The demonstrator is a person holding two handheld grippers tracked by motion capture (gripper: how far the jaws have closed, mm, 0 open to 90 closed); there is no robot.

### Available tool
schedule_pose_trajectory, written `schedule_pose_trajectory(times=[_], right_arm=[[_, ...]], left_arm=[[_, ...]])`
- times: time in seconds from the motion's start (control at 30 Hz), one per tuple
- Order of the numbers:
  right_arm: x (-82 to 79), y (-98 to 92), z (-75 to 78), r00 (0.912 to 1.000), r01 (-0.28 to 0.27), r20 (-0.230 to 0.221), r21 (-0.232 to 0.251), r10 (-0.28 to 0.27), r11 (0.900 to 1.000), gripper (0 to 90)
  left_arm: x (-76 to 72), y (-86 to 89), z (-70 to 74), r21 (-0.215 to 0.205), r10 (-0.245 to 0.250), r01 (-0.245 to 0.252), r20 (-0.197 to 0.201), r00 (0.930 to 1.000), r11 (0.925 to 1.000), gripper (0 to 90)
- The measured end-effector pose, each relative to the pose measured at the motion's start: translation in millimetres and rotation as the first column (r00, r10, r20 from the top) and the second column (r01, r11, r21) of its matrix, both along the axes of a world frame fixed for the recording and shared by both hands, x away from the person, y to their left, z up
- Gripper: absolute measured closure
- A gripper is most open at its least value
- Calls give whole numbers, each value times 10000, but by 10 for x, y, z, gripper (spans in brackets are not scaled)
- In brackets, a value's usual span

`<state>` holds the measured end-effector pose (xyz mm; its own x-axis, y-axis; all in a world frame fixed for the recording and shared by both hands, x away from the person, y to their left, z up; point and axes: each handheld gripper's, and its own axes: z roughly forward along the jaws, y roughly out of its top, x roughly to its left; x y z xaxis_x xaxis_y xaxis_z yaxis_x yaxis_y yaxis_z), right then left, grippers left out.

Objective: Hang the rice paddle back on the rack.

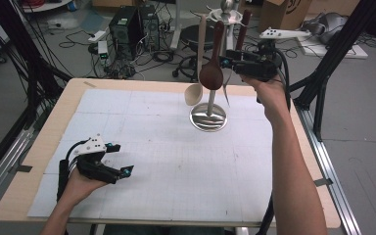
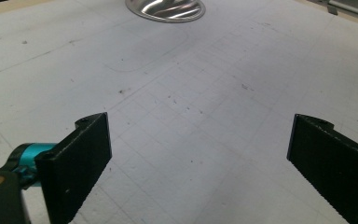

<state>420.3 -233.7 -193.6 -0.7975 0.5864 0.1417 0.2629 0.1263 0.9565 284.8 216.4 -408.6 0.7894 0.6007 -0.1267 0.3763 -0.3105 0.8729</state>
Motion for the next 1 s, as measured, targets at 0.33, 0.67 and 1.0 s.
schedule_pose_trajectory(times=[0.33,0.67,1.0], right_arm=[[-43,-43,-121,9997,-5,-248,-81,2,10000,417],[-107,-13,-244,9995,-95,-313,-177,89,9998,376],[-187,-13,-381,9993,-131,-353,-252,122,9996,302]], left_arm=[[2,1,1,15,-28,28,-17,10000,10000,70],[-8,9,10,-28,29,-29,10,10000,10000,70],[0,25,12,-18,95,-95,26,10000,10000,70]])
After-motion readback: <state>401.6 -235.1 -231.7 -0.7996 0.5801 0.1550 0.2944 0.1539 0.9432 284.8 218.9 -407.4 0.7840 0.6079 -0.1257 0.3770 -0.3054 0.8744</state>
